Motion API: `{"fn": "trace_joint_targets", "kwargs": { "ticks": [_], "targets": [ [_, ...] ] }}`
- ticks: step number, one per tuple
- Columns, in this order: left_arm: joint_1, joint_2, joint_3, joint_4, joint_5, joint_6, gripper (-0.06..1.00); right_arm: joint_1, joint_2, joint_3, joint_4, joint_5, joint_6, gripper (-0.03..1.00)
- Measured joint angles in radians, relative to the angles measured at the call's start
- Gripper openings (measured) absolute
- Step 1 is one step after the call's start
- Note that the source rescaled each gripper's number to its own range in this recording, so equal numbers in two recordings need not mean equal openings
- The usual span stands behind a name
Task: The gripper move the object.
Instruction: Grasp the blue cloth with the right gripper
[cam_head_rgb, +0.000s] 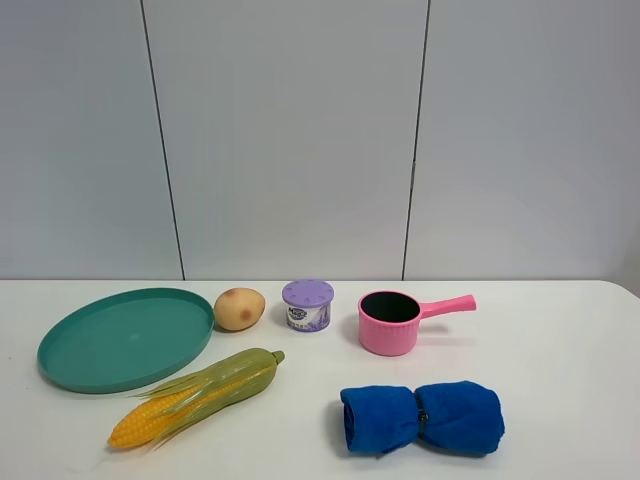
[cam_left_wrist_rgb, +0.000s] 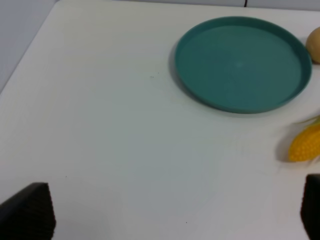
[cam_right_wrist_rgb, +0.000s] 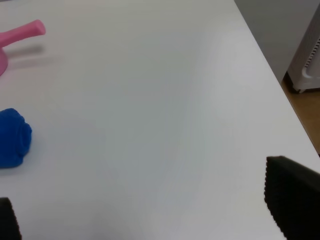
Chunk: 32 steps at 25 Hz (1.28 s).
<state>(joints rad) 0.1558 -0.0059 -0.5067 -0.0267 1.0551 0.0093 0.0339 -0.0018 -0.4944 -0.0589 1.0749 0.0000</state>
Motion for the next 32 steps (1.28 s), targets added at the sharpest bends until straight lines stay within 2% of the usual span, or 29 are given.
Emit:
{"fn": "trace_joint_targets", "kwargs": {
  "ticks": [32],
  "targets": [
    [0.0, 0.0, 0.0, -0.001, 0.0, 0.0, 1.0, 0.0, 0.0, 0.0, 0.0, 0.0, 0.0, 1.0]
  ]
}}
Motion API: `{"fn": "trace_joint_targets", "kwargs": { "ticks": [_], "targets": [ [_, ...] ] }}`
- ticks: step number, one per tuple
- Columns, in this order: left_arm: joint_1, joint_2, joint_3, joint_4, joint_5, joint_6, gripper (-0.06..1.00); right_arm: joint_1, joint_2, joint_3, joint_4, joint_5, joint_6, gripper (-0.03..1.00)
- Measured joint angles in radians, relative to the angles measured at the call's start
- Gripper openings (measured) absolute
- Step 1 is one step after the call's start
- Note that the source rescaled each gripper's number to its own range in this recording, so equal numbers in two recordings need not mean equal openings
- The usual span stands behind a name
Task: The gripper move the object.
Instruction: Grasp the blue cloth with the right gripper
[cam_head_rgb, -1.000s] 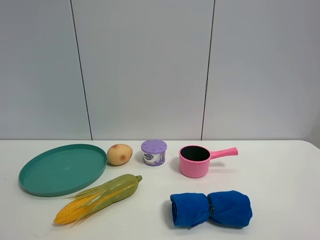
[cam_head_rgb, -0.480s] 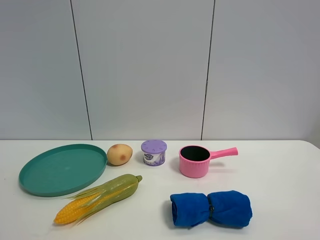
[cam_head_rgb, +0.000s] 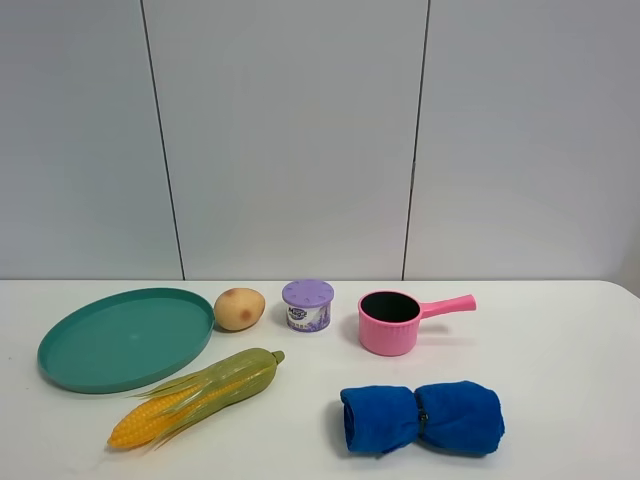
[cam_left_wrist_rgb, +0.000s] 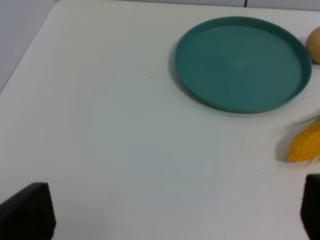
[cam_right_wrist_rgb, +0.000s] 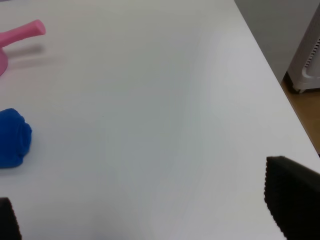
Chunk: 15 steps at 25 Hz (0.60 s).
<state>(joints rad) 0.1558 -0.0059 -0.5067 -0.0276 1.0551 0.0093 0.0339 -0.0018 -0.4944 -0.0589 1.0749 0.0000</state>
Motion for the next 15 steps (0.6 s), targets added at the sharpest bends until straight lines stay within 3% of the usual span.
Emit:
{"fn": "trace_joint_targets", "kwargs": {
  "ticks": [10, 15],
  "targets": [
    [0.0, 0.0, 0.0, 0.001, 0.0, 0.0, 1.0, 0.0, 0.023, -0.01, 0.001, 0.0, 0.0, 0.99],
    [0.0, 0.0, 0.0, 0.001, 0.0, 0.0, 1.0, 0.0, 0.208, -0.14, -0.039, -0.039, -0.06, 0.91]
  ]
}}
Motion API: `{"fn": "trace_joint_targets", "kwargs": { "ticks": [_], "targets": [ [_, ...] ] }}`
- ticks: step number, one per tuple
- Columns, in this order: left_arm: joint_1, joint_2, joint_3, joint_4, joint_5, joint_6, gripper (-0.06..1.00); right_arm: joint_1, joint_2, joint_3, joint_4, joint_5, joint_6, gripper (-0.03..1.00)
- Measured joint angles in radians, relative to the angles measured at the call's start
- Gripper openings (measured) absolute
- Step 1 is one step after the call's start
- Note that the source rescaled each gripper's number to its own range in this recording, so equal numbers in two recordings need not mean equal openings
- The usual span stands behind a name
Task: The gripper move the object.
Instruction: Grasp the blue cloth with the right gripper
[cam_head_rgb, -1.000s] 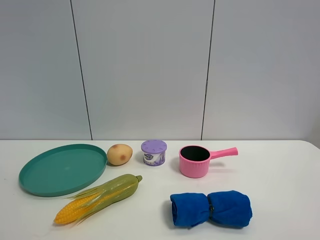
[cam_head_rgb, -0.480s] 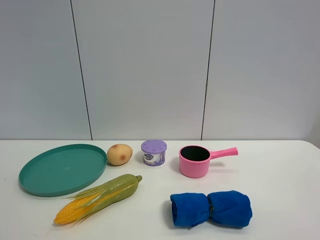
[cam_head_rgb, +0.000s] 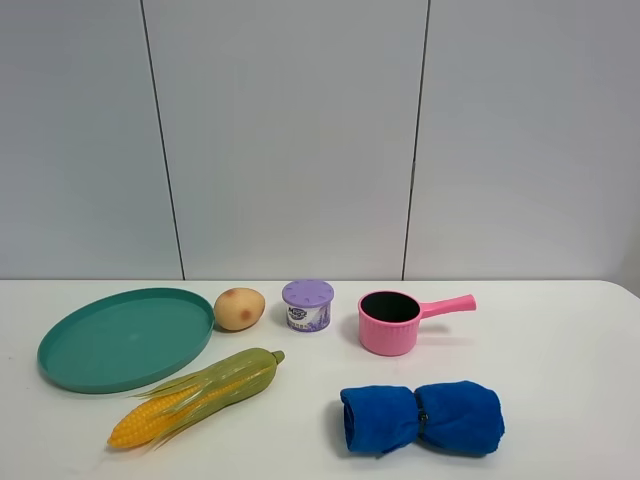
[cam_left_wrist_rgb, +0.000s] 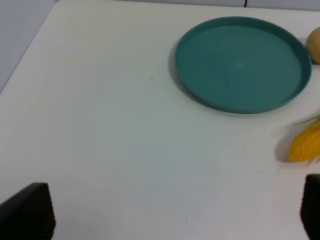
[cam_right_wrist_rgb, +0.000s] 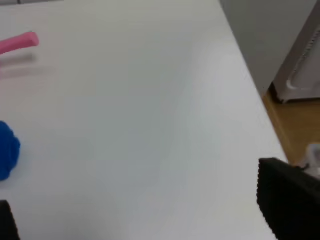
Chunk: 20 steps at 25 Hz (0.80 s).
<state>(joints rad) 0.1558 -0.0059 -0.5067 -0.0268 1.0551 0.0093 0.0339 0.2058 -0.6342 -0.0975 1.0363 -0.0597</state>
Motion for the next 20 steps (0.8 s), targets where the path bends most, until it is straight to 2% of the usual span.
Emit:
{"fn": "trace_joint_targets", "kwargs": {
  "ticks": [6, 11, 15, 20],
  "targets": [
    [0.0, 0.0, 0.0, 0.0, 0.0, 0.0, 1.0, 0.017, 0.302, -0.213, -0.035, -0.017, -0.029, 0.89],
    [0.0, 0.0, 0.0, 0.0, 0.0, 0.0, 1.0, 0.124, 0.543, -0.334, -0.035, -0.084, -0.052, 0.89],
    [0.0, 0.0, 0.0, 0.0, 0.0, 0.0, 1.0, 0.226, 0.762, -0.43, -0.054, -0.096, -0.142, 0.89],
    [0.0, 0.0, 0.0, 0.0, 0.0, 0.0, 1.0, 0.298, 0.993, -0.543, -0.058, -0.102, -0.242, 0.89]
  ]
}}
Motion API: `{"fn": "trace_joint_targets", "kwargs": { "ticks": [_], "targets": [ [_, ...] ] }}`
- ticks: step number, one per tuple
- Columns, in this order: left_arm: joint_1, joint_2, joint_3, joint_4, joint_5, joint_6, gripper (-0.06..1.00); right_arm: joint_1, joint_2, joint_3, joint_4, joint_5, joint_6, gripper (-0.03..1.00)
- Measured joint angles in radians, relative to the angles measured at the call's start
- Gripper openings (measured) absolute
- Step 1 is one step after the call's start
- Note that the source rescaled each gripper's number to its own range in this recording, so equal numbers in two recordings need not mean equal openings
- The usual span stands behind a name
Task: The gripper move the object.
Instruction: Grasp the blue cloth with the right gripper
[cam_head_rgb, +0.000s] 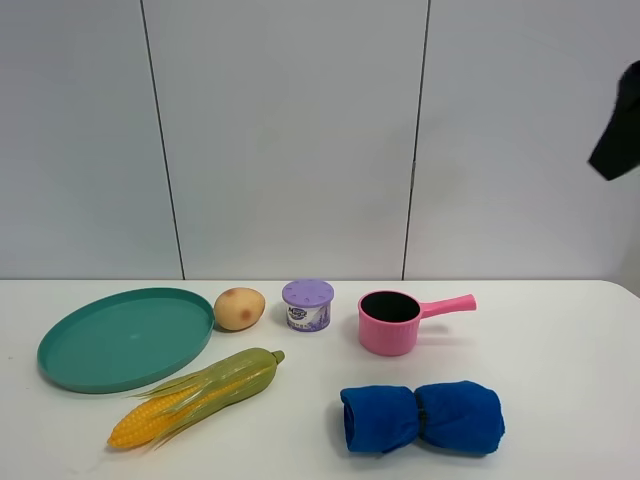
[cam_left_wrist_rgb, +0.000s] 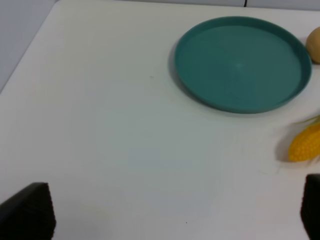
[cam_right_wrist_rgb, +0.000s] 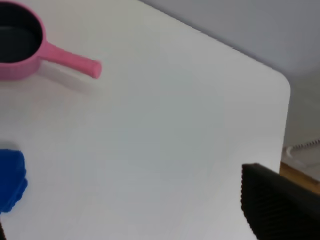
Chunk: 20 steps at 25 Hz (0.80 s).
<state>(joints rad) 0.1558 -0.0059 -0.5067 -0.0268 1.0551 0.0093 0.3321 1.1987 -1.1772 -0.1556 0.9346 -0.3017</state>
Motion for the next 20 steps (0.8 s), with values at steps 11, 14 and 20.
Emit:
{"fn": "trace_joint_targets", "kwargs": {
  "ticks": [11, 14, 20],
  "targets": [
    [0.0, 0.0, 0.0, 0.0, 0.0, 0.0, 1.0, 0.177, 0.252, -0.089, -0.06, -0.022, -0.033, 0.89],
    [0.0, 0.0, 0.0, 0.0, 0.0, 0.0, 1.0, 0.206, 0.299, -0.089, -0.06, -0.027, -0.029, 0.89],
    [0.0, 0.0, 0.0, 0.0, 0.0, 0.0, 1.0, 0.274, 0.409, -0.09, -0.049, -0.04, -0.034, 0.88]
  ]
}}
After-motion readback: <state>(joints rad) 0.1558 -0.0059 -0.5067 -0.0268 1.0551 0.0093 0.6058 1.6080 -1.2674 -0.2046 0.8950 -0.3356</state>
